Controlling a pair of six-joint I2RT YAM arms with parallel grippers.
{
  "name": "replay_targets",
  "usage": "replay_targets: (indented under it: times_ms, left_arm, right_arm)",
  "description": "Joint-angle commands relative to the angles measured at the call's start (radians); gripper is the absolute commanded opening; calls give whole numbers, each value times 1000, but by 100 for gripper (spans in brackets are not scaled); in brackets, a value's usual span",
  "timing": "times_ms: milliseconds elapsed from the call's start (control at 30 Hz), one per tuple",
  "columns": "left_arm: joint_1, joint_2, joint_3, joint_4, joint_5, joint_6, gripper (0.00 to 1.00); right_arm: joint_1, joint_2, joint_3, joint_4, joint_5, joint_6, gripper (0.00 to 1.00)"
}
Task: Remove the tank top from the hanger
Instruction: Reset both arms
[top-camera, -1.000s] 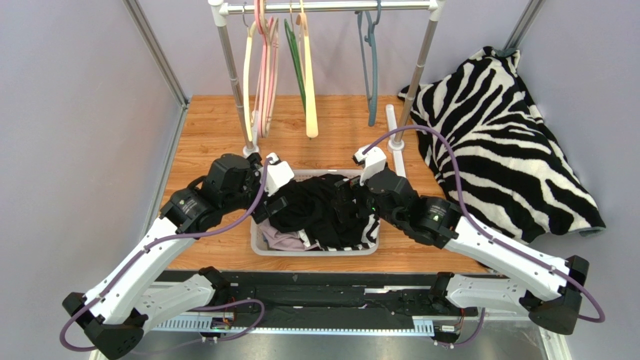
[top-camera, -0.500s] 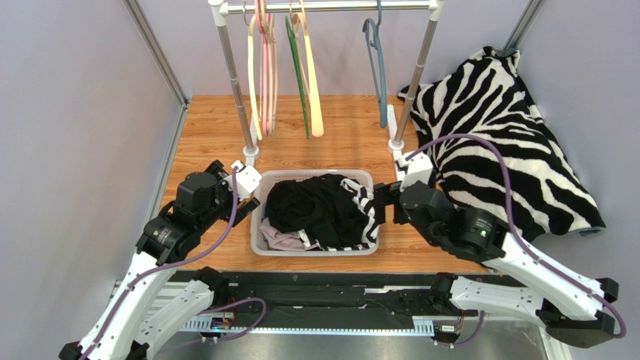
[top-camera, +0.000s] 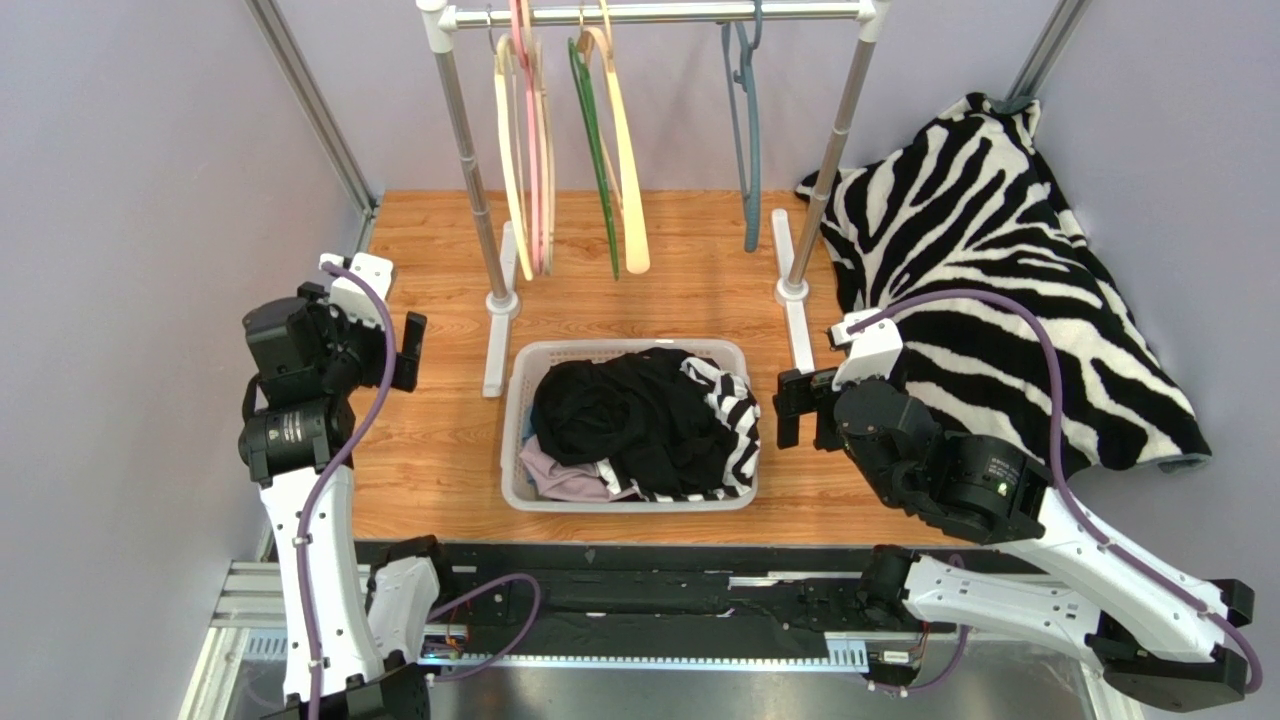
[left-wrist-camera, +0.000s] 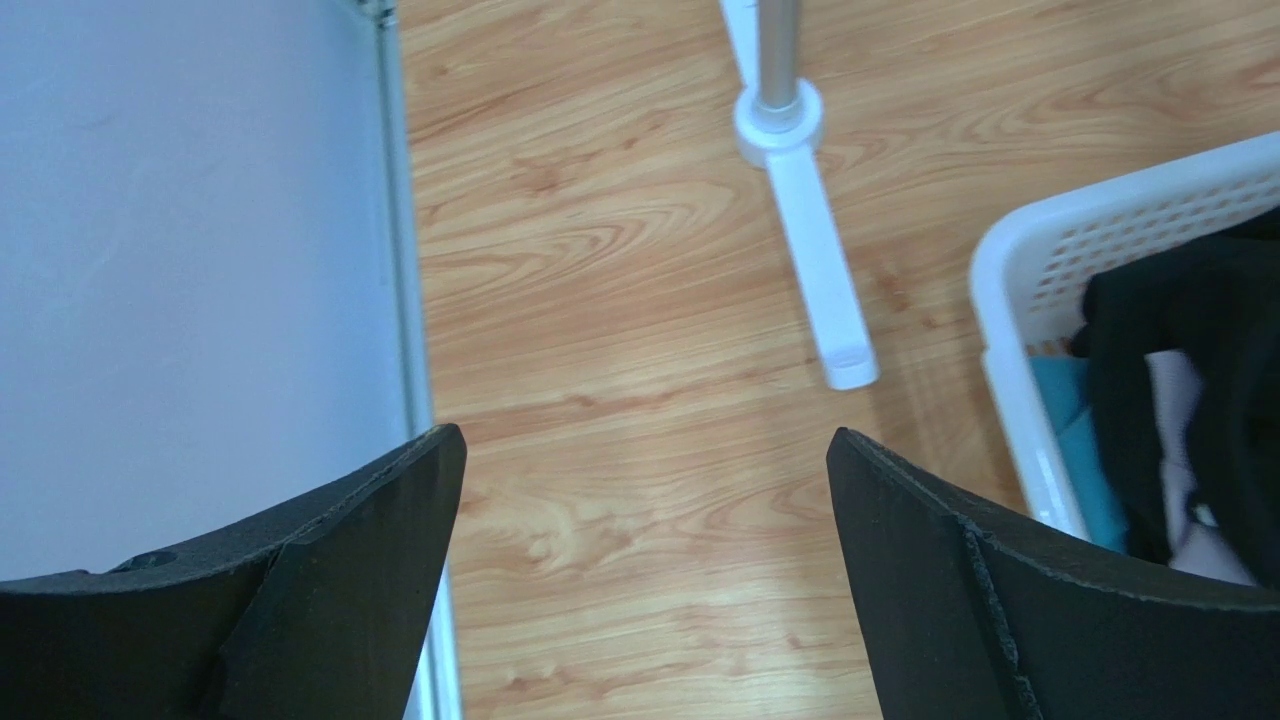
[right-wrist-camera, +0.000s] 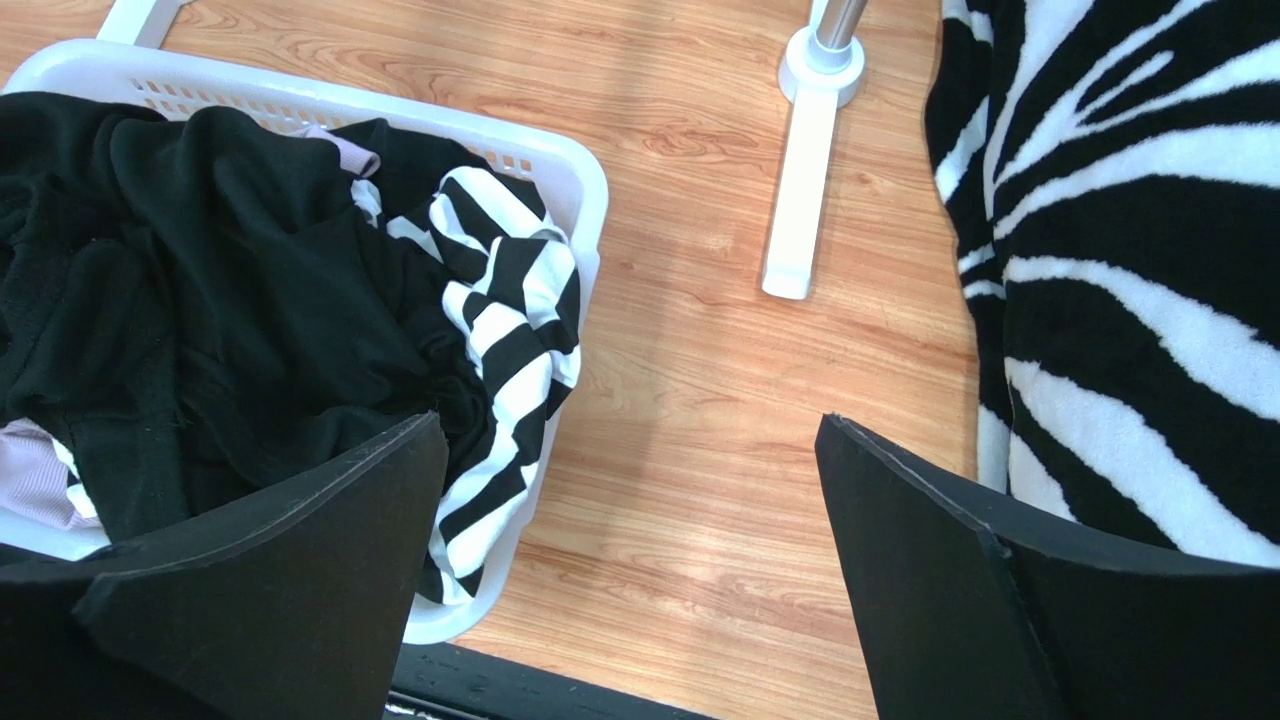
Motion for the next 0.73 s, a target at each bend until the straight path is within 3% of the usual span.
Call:
replay_targets:
  times_ms: [0,167,467,700]
  left_arm:
    - [8,7,38,30,121,-124,99]
    - [10,72,158,-76,118,-202,99]
    - [8,35,232,-101,160,-276,99]
    - [10,58,212,-101,129,-276,99]
  right_arm:
    - [4,-9,25,54,33,-37,100]
    - [4,-22,86,29,50,-52,100]
    - [4,-15,298,0,71,-127,100]
    - [4,-9,247,18,57,-132,100]
